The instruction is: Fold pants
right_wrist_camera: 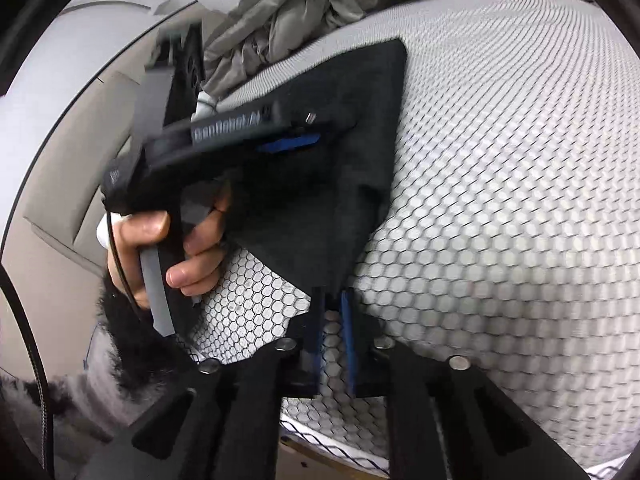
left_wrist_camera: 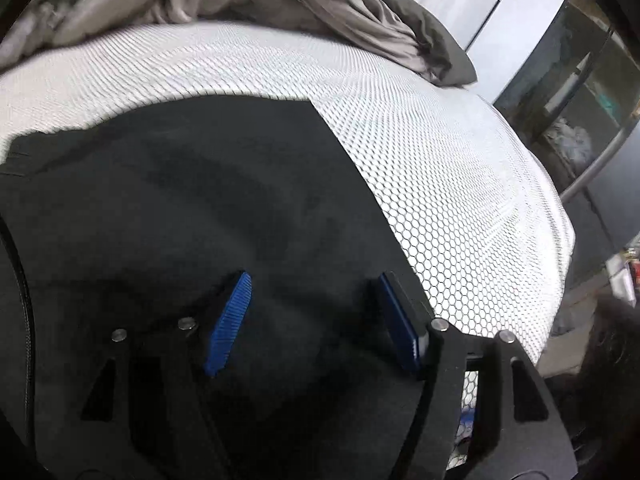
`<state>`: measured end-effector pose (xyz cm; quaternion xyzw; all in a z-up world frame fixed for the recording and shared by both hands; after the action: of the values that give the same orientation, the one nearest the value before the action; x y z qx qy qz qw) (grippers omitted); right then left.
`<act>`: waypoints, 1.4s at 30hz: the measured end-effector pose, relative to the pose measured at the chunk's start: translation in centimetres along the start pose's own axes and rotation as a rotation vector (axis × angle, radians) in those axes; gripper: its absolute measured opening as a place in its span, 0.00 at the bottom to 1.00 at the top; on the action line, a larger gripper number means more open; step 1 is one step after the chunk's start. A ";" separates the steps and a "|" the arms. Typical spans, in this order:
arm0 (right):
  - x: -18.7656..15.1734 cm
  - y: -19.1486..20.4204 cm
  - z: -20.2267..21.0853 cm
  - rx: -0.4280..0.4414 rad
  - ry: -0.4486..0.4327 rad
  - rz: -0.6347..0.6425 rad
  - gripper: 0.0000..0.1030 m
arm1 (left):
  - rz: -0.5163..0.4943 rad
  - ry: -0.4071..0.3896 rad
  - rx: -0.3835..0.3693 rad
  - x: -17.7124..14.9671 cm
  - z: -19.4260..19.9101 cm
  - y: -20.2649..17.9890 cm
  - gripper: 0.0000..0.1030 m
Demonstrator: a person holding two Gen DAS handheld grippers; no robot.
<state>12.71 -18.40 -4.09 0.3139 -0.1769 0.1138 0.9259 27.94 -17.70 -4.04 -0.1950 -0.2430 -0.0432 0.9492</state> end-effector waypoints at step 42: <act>13.5 -1.0 -10.5 -0.114 0.070 0.026 0.26 | -0.422 0.152 0.056 -9.6 1.2 -2.2 0.74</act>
<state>28.02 -11.29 -6.98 0.2540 -0.1548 0.1265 0.9463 18.58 -19.42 -6.94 -0.1096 -0.2072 -0.2487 0.9398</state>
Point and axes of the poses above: each gripper's, at about its wrist camera, not at the fingertips, and z roughly against the way its jaws point, y to its left, x to its top, the point moved 7 cm from there along -z, roughly the way its jaws point, and after that the axes turned 4 degrees about y, right-handed, at the moved point
